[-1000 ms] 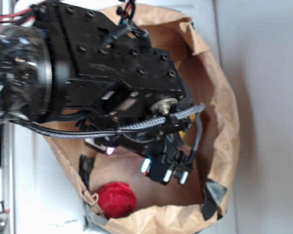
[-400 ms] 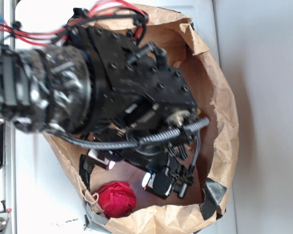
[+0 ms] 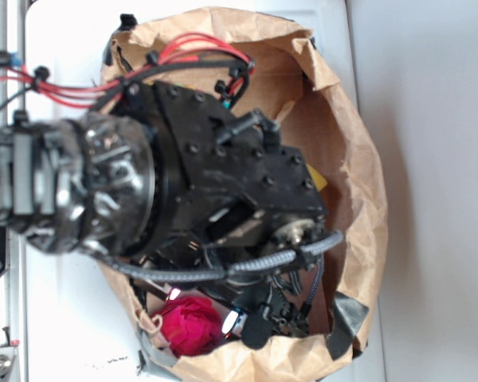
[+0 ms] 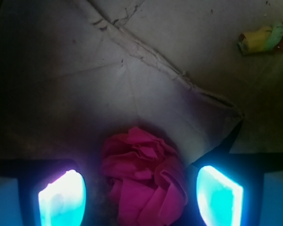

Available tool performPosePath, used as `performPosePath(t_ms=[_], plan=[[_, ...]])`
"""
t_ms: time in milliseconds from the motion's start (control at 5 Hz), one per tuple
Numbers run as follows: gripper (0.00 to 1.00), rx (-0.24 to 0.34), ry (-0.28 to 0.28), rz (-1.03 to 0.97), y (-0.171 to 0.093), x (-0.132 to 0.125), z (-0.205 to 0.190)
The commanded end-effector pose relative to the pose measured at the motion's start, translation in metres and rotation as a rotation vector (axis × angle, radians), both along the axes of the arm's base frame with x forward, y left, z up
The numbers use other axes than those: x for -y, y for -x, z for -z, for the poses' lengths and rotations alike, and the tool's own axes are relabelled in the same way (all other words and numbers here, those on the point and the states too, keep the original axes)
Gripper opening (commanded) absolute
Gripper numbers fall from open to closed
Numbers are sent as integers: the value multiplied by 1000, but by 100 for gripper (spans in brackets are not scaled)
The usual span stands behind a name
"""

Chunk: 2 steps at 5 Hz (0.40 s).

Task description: Grab the red paper.

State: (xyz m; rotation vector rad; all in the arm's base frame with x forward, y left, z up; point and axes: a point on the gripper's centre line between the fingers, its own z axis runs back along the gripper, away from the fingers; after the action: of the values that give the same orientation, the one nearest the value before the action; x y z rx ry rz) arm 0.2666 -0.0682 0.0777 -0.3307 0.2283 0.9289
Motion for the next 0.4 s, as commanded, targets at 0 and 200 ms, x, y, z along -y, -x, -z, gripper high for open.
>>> performPosePath(t_ms=[0, 200], plan=[[100, 68, 24, 65, 8, 20, -20], [100, 92, 9, 124, 7, 13, -24]])
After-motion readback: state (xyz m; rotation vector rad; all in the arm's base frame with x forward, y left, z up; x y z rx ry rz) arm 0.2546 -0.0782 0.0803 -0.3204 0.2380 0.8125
